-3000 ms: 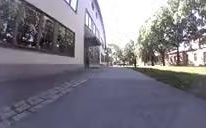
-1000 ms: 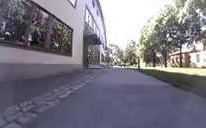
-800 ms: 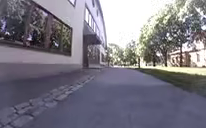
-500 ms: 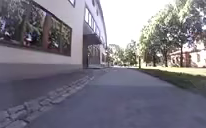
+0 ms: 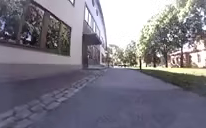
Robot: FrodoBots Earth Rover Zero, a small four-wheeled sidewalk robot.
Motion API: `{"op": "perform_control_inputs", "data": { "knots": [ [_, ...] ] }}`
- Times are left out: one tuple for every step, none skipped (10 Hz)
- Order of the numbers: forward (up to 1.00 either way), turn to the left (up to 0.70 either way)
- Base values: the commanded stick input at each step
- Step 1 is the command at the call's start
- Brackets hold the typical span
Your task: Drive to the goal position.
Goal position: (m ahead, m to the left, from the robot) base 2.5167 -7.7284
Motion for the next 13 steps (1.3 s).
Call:
{"op": "perform_control_inputs", "data": {
  "knots": [
    [0.45,0.0],
    [0.45,0.0],
    [0.45,0.0],
    [0.45,0.0],
    [0.45,0.0],
    [0.45,0.0],
    [0.45,0.0],
    [0.45,0.0],
    [0.45,0.0],
    [0.45,0.0],
    [0.45,0.0],
    [0.45,-0.01],
    [0.45,-0.15]
  ]
}}
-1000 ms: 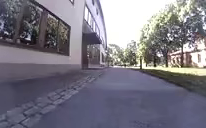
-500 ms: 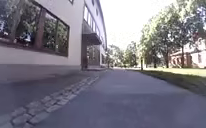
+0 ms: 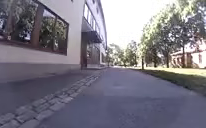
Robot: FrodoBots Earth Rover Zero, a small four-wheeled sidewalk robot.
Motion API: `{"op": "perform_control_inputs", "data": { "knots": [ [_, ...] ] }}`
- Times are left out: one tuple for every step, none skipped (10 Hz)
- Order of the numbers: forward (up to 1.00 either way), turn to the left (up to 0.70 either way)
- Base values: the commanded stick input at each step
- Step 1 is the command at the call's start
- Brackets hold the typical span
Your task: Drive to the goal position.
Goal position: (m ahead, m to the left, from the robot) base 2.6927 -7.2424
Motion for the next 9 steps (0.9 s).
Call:
{"op": "perform_control_inputs", "data": {
  "knots": [
    [0.45,-0.27],
    [0.45,-0.27],
    [0.45,-0.27],
    [0.45,-0.27],
    [0.45,-0.27],
    [0.45,-0.27],
    [0.45,-0.27],
    [0.45,-0.27],
    [0.45,-0.27]
  ]
}}
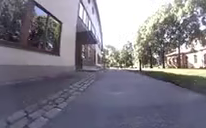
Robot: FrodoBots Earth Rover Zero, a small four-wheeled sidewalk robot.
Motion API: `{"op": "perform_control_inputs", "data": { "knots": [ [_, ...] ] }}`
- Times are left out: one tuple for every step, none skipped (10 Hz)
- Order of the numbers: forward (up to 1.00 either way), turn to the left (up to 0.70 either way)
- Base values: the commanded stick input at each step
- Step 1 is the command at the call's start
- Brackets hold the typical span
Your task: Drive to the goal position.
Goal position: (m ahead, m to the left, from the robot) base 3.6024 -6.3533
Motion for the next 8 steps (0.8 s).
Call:
{"op": "perform_control_inputs", "data": {
  "knots": [
    [0.45,-0.27],
    [0.45,-0.27],
    [0.45,-0.27],
    [0.45,-0.27],
    [0.45,-0.27],
    [0.45,-0.27],
    [0.45,-0.27],
    [0.45,-0.22]
  ]
}}
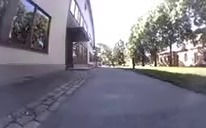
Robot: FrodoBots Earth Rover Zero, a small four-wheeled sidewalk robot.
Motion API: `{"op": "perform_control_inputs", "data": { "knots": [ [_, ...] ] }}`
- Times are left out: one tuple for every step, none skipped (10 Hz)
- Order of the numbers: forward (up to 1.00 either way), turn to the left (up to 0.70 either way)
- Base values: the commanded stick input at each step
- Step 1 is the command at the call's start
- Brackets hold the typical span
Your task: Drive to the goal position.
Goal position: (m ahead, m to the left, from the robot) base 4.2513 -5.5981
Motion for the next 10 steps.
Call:
{"op": "perform_control_inputs", "data": {
  "knots": [
    [0.45,-0.15],
    [0.45,-0.08],
    [0.45,-0.01],
    [0.45,0.0],
    [0.45,0.0],
    [0.45,0.0],
    [0.45,0.0],
    [0.45,0.0],
    [0.45,0.0],
    [0.45,0.0]
  ]
}}
